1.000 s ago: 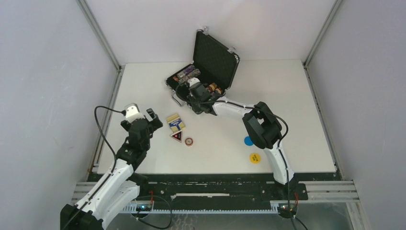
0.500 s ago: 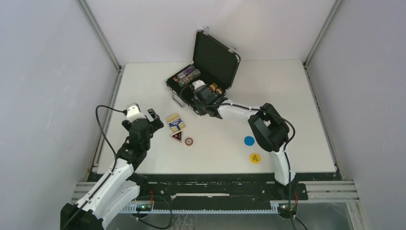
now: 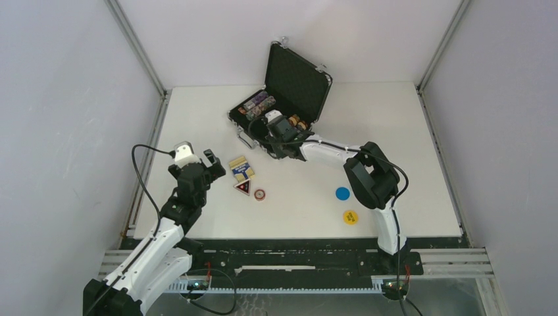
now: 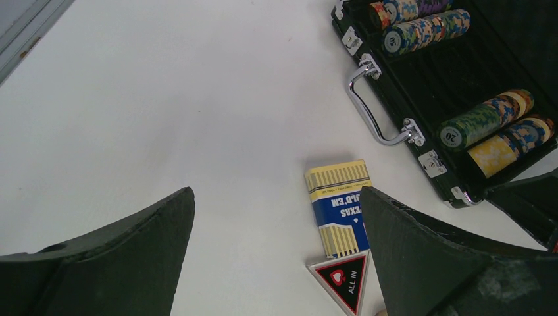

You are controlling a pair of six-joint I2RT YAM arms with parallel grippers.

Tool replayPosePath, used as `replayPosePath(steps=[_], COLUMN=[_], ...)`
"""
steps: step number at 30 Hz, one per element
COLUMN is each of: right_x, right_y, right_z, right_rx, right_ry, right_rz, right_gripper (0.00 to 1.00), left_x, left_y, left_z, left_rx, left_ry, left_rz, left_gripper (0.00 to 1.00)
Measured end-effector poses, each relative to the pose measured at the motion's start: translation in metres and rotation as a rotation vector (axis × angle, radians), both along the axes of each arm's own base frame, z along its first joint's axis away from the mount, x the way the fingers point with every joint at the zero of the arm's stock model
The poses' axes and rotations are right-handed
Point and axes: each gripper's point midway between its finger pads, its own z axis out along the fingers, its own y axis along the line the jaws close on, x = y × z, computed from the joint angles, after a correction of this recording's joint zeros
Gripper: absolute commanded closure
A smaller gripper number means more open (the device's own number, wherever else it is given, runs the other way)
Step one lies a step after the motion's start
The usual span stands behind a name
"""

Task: Pack up texas hold em set

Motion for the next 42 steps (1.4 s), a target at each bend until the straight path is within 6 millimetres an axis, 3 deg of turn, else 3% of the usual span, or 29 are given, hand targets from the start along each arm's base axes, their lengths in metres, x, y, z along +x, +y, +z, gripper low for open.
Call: replayPosePath(steps=[4,10,16,21,28,31,35,42], right_x=[-0.01,-0.039,-0.047,-0.041,-0.006,0.007,0.014,0.006], right_y=[-0.015,-0.05,-0.049,-0.037,-0.002,0.012,0.023,0.016], right_z=[-0.003,-0.034,-0.032,-0.015,0.047,0.059,0.041,-0.01], right_rx=[-0.073,-0.201,-0.177,-0.136,-0.023,0.008,0.01,-0.054], right_ry=[0.06,0.235,0.266,0.244,0.116,0.086,0.112,0.213], right_rz=[0.005,0.007,0.028,0.045,0.07,0.081,0.099,0.098], right_gripper=[1.0,1.0,1.0,1.0,1.0,1.0,1.0,1.0], left_x=[0.0,0.0,0.0,0.0,0.0,0.0,0.001,0.001], left_y=[0.0,0.0,0.0,-0.001,-0.001,-0.001,-0.001,0.0], left_z=[0.0,0.0,0.0,0.0,0.0,-0.001,-0.005,-0.005], left_rx=[0.0,0.0,-0.001,-0.002,-0.001,0.0,0.005,0.007], left_ry=[0.0,0.0,0.0,0.0,0.001,0.004,0.017,0.019], left_rz=[0.0,-0.001,-0.002,-0.003,-0.003,-0.003,-0.003,-0.001], left_gripper=[0.0,0.0,0.0,0.0,0.0,0.0,0.0,0.0])
